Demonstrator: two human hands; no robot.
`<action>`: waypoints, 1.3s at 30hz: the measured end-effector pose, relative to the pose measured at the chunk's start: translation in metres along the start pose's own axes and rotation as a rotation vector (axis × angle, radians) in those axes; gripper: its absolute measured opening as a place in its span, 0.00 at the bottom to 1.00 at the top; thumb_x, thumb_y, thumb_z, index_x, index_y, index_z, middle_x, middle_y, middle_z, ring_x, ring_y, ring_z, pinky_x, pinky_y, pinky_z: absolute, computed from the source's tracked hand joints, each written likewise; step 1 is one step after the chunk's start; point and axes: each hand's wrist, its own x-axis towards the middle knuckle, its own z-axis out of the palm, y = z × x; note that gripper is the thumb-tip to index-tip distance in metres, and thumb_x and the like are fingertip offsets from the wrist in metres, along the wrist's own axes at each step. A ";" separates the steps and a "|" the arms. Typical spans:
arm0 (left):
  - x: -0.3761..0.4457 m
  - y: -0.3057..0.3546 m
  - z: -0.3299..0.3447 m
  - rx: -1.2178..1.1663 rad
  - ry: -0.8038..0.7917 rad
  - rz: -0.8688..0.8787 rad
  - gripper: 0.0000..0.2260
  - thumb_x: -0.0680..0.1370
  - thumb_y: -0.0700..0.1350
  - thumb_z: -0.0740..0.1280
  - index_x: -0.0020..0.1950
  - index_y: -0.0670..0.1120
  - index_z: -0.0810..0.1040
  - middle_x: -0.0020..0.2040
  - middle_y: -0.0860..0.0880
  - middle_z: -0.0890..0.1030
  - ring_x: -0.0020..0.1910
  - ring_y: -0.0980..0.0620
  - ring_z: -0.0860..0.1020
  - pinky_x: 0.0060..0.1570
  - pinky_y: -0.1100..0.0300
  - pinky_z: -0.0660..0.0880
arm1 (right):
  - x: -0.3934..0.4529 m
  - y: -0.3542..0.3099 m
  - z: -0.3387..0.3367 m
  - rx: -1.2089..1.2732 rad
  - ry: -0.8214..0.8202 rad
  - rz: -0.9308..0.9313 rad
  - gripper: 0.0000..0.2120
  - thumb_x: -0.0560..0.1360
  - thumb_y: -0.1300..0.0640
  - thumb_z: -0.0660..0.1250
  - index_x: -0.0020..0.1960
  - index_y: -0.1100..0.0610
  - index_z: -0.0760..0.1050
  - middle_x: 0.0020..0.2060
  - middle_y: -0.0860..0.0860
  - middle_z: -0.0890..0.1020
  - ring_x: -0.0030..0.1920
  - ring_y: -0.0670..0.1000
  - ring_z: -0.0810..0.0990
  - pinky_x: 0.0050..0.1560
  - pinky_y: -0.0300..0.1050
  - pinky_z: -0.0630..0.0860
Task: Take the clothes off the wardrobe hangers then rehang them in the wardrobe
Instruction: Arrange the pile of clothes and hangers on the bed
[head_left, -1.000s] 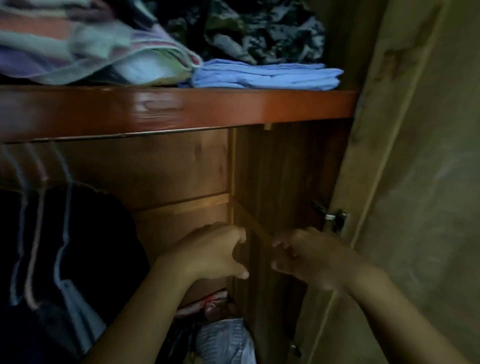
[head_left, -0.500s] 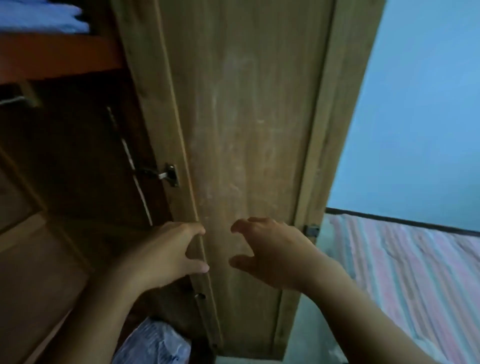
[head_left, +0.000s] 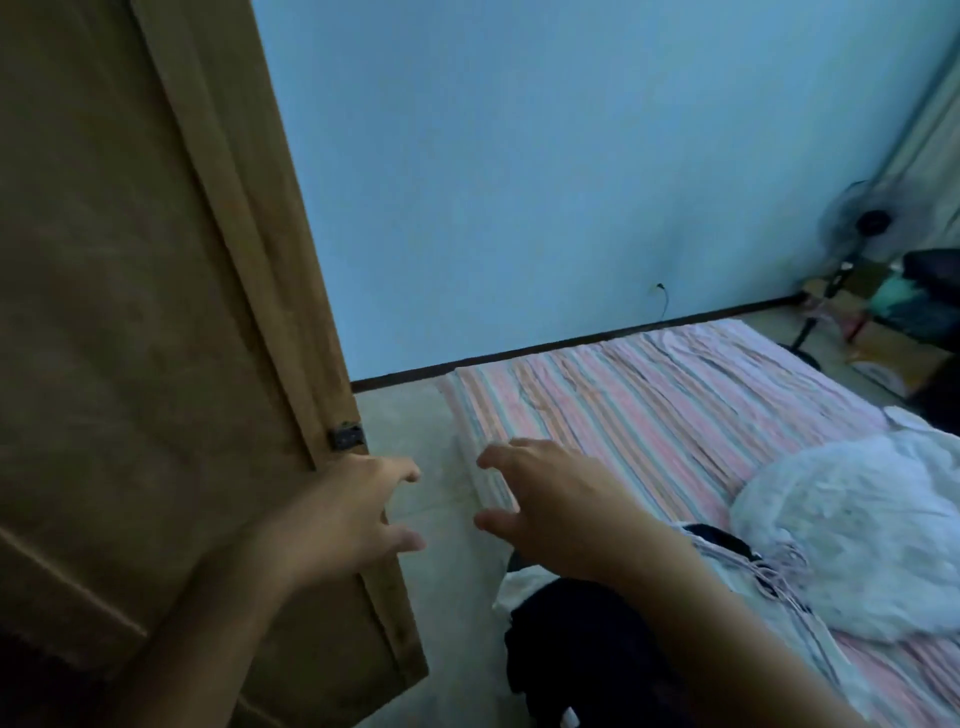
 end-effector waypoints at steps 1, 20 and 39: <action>0.012 0.009 0.003 0.035 -0.014 0.021 0.29 0.73 0.61 0.72 0.72 0.59 0.67 0.69 0.56 0.73 0.63 0.58 0.74 0.54 0.62 0.73 | -0.004 0.014 -0.001 -0.010 0.026 0.038 0.20 0.76 0.41 0.67 0.62 0.49 0.72 0.54 0.48 0.79 0.49 0.50 0.79 0.45 0.44 0.75; 0.232 0.250 0.142 0.179 -0.276 0.484 0.27 0.76 0.62 0.67 0.72 0.55 0.68 0.67 0.55 0.76 0.64 0.53 0.75 0.59 0.55 0.73 | -0.138 0.295 0.022 0.049 0.064 0.675 0.16 0.78 0.46 0.64 0.62 0.51 0.72 0.57 0.47 0.78 0.57 0.52 0.78 0.52 0.49 0.76; 0.405 0.400 0.353 0.280 -0.413 0.678 0.21 0.78 0.54 0.67 0.69 0.50 0.72 0.61 0.47 0.80 0.59 0.45 0.77 0.54 0.51 0.76 | -0.246 0.497 0.140 0.150 0.117 1.146 0.18 0.76 0.50 0.67 0.65 0.51 0.74 0.59 0.47 0.80 0.58 0.52 0.78 0.50 0.47 0.76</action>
